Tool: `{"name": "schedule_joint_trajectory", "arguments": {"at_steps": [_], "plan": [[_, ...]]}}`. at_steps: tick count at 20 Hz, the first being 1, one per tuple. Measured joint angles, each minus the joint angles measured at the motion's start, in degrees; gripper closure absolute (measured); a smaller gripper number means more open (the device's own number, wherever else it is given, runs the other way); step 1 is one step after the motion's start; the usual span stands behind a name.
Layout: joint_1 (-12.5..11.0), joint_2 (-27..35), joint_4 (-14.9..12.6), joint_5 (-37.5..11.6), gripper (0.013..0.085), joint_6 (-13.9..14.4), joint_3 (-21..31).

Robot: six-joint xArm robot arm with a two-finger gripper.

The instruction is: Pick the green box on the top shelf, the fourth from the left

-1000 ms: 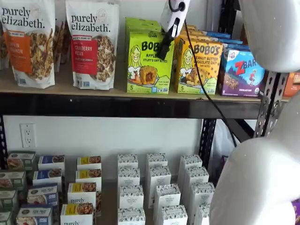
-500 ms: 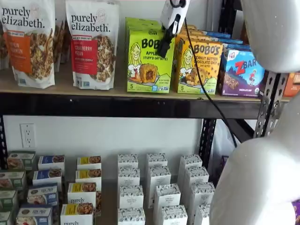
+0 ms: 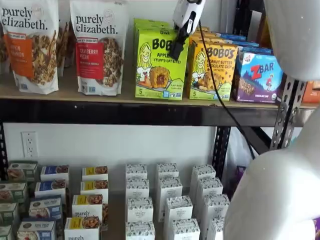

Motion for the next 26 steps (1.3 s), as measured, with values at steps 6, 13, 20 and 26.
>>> {"name": "schedule_joint_trajectory", "arguments": {"at_steps": [6, 13, 20, 26], "plan": [[0.2, -2.9, -0.2, 0.5, 0.0730, 0.3, 2.4], [0.1, -6.3, 0.1, 0.0, 0.0730, 0.4, 5.5], [-0.2, -8.0, 0.0, 0.4, 0.0730, 0.2, 6.8], [-0.5, -8.9, -0.2, 0.5, 0.0730, -0.1, 7.5]]}}
